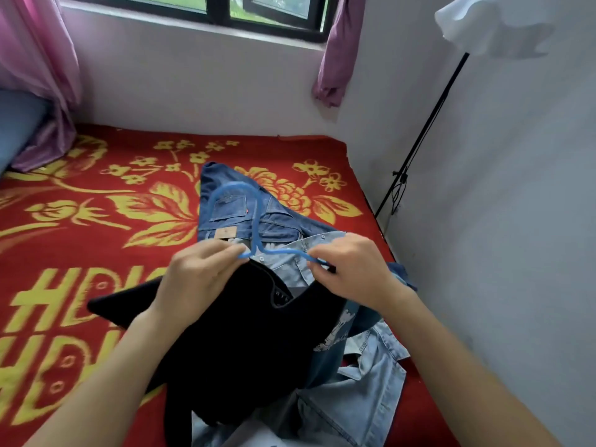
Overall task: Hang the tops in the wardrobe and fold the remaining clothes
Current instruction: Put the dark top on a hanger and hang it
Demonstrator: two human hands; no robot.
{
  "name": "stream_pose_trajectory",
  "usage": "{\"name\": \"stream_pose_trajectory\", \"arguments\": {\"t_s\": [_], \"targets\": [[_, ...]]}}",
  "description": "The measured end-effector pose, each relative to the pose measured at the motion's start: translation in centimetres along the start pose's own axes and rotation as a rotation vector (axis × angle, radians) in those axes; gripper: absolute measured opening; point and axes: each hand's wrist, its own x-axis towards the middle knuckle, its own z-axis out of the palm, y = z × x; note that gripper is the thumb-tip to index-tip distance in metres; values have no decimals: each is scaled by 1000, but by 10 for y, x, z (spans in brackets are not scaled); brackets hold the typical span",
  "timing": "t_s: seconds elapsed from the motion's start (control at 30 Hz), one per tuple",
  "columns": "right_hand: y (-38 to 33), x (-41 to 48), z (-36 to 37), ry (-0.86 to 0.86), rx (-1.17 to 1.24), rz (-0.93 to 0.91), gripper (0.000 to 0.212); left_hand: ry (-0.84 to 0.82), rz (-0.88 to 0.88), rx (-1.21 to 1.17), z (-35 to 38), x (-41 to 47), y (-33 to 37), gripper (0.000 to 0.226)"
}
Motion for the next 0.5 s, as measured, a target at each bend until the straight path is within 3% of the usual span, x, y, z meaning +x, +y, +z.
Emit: {"name": "stream_pose_trajectory", "arguments": {"t_s": [0.13,0.23,0.33,0.43,0.5], "targets": [[-2,55,-32,227,-68,-40,16,129,-70,29,-37,53,-8,19],[-1,85,-55,350,2,-1,17,92,-137,-23,-73,86,-19,20],[14,91,-63,303,36,75,21,11,-223,-26,-93,85,-35,12],[31,91,-58,155,128,196,17,-11,-347,-78,-97,75,-49,46],[37,92,-50,85,128,211,19,-32,-385,-69,-97,72,-54,48]]}}
